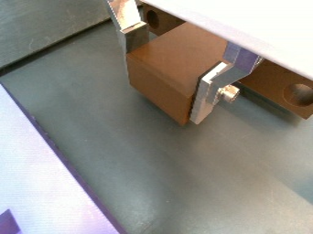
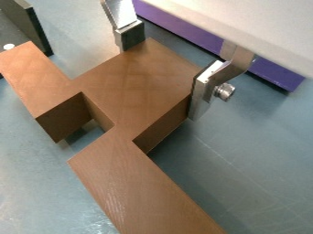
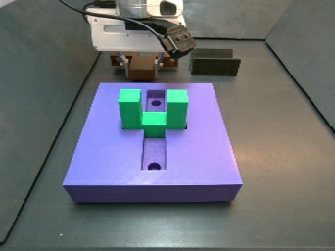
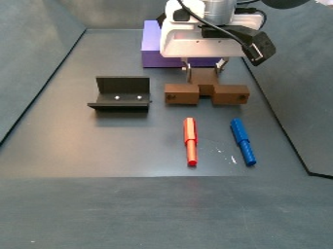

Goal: Pick up the brown object. Move up. Place the brown object on the fixture. Regrasp the brown object. Move to above the board. Insert the brown object.
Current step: Move up, then place the brown object on the fixture.

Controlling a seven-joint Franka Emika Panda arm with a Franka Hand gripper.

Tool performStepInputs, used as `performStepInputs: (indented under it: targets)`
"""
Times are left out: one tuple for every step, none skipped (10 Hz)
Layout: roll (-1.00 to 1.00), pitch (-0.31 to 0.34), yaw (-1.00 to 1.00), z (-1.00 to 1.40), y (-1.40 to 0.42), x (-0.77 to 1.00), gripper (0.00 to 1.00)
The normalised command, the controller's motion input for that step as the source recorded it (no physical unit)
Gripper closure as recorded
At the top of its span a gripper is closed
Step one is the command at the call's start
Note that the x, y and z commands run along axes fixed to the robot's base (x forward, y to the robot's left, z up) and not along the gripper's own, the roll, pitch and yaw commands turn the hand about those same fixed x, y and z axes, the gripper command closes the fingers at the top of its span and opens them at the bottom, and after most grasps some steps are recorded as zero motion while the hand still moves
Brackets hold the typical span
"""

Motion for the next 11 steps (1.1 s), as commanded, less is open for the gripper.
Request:
performStepInputs:
  targets:
    - [0.0,0.0,0.0,0.83,0.0,0.0,1.0]
    - [-0.02,0.04,0.0,0.77,-0.08,-0.08,1.0]
    - [-0.04,0.042,0.02,0.59,-0.08,-0.1,1.0]
    - [-0.08,0.007,0.01,0.31,-0.03,-0.06,1.0]
    - [-0.01,0.0,0.0,0.0,0.0,0.04,1.0]
    - [-0.08,0.0,-0.07,0.1,0.0,0.34,1.0]
    - [-0.27,0.0,-0.21,0.23,0.0,0.57,1.0]
    - [-0.55,0.006,-0.35,0.49,0.1,0.79,1.0]
    - [-0.61,0.026,-0.39,0.53,0.11,0.85,1.0]
    - [-0.71,0.066,-0.36,0.35,0.03,0.86,1.0]
    - [-0.68,0.094,-0.36,0.3,0.02,0.86,1.0]
